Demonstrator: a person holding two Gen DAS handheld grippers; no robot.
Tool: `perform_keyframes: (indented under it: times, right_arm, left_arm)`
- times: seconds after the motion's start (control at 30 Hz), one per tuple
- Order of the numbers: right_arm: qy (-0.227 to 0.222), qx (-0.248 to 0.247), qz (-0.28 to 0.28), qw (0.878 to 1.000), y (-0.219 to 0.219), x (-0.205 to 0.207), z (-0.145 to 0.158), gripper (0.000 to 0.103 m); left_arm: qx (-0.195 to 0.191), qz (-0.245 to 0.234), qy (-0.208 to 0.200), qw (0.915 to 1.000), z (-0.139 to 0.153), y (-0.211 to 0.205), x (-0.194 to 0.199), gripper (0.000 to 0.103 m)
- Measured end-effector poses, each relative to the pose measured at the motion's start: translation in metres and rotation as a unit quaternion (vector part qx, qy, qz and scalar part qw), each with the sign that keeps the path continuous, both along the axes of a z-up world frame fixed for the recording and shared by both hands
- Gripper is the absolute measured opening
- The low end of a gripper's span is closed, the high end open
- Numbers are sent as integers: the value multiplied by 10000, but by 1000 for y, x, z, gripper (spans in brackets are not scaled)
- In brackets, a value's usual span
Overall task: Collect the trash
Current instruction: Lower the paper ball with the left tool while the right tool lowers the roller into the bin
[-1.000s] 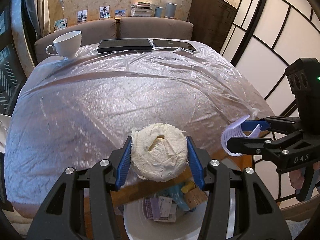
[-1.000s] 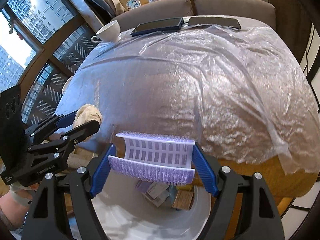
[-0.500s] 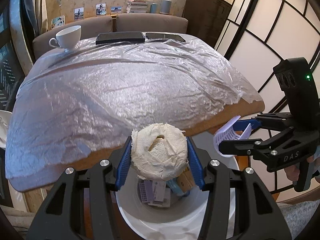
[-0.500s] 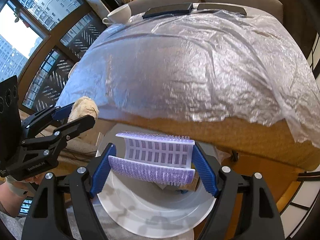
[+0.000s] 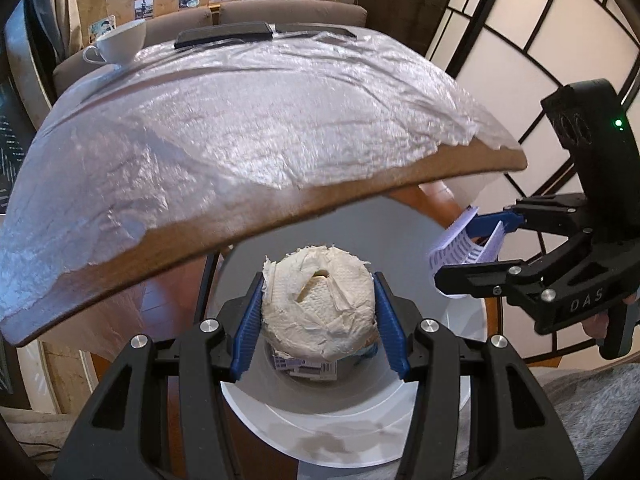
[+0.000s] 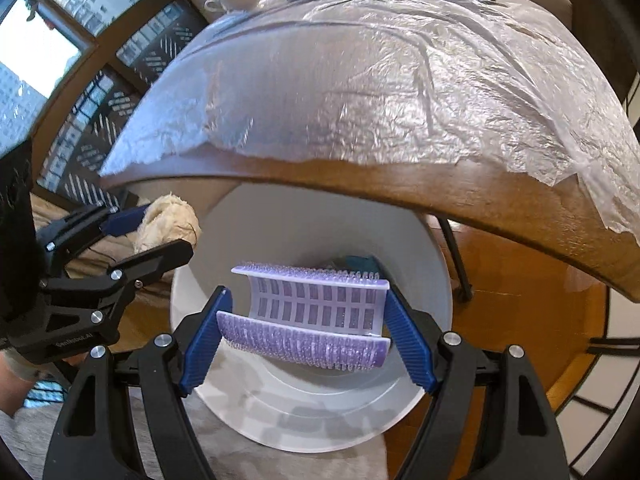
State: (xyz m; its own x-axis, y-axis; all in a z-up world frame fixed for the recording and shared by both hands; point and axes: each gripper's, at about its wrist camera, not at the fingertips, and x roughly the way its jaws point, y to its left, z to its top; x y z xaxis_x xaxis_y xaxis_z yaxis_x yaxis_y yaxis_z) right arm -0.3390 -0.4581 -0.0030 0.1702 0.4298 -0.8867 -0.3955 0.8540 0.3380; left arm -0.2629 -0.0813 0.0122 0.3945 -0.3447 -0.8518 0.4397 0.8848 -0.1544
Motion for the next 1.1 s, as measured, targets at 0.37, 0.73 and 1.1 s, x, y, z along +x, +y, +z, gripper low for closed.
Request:
perform_keyframes:
  times: [0.37, 0.73, 1.1]
  right_arm:
    - [159, -151, -7, 9998, 10, 3, -25, 76]
    - [417, -271, -69, 9987, 13, 15, -57, 76]
    - [477, -469, 88, 9977, 24, 17, -73, 76]
  left_arm:
    - [349, -124, 334, 9988, -37, -10, -2, 53]
    - [620, -172, 674, 9956, -73, -10, 0, 53]
    - [834, -166, 782, 9933, -91, -10, -1, 53]
